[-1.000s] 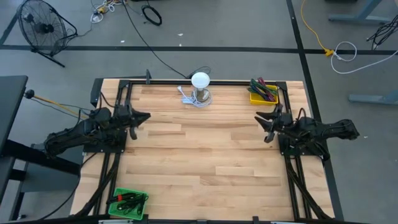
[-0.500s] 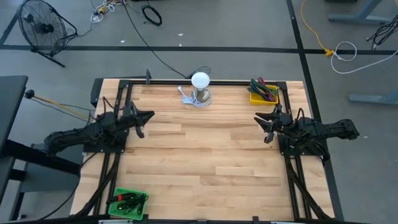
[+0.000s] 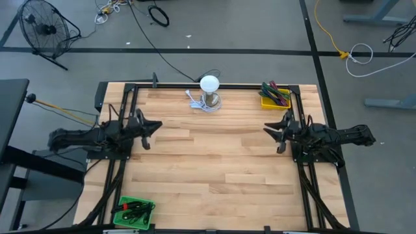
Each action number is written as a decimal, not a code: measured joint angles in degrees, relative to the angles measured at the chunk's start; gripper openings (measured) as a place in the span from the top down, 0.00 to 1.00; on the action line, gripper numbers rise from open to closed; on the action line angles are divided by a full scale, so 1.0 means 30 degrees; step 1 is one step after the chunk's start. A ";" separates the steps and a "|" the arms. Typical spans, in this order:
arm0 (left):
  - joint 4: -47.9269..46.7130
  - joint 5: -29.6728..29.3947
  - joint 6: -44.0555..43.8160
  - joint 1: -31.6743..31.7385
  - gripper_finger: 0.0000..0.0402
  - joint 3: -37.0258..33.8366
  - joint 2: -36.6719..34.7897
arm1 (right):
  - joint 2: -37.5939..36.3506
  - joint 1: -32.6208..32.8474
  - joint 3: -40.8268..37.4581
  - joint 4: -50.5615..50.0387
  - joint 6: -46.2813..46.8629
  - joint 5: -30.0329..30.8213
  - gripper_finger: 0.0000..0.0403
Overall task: Pick & Place USB Port
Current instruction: Return to Home Position
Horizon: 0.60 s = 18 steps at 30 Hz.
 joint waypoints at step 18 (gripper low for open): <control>-0.0393 0.3338 -0.0470 -0.0373 0.90 -0.0015 0.0036 | 0.0414 0.0000 -0.0015 -0.1872 0.1916 -0.5274 0.74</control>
